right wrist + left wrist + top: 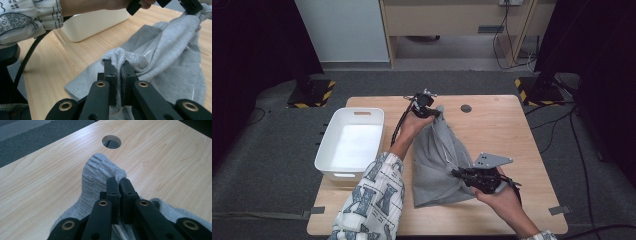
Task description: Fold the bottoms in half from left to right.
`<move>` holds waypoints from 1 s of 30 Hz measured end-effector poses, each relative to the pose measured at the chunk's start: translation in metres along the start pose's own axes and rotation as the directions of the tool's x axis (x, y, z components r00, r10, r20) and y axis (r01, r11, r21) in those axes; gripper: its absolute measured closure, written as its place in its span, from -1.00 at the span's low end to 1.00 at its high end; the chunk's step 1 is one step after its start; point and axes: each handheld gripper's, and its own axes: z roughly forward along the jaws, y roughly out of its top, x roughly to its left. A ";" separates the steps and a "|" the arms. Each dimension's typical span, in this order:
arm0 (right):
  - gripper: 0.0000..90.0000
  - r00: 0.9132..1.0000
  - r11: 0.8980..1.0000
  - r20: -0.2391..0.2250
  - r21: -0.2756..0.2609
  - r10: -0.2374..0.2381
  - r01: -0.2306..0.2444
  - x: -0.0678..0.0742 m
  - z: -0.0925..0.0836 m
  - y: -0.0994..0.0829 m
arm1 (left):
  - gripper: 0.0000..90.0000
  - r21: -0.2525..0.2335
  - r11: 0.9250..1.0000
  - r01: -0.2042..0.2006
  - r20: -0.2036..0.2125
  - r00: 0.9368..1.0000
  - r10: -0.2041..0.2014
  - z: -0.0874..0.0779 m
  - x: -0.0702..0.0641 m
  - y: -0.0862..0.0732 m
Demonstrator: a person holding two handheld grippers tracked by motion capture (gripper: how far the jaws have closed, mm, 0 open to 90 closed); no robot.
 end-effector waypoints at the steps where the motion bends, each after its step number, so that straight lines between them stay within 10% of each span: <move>1: 0.93 1.000 1.000 0.004 0.002 0.000 0.000 -0.001 -0.001 -0.001 | 0.94 -0.004 1.000 -0.004 0.000 1.000 0.004 0.001 -0.001 0.000; 30: 0.92 0.998 0.997 0.035 0.061 0.043 -0.045 -0.023 -0.018 -0.047 | 0.94 -0.018 1.000 -0.009 -0.003 1.000 0.009 0.022 -0.012 -0.002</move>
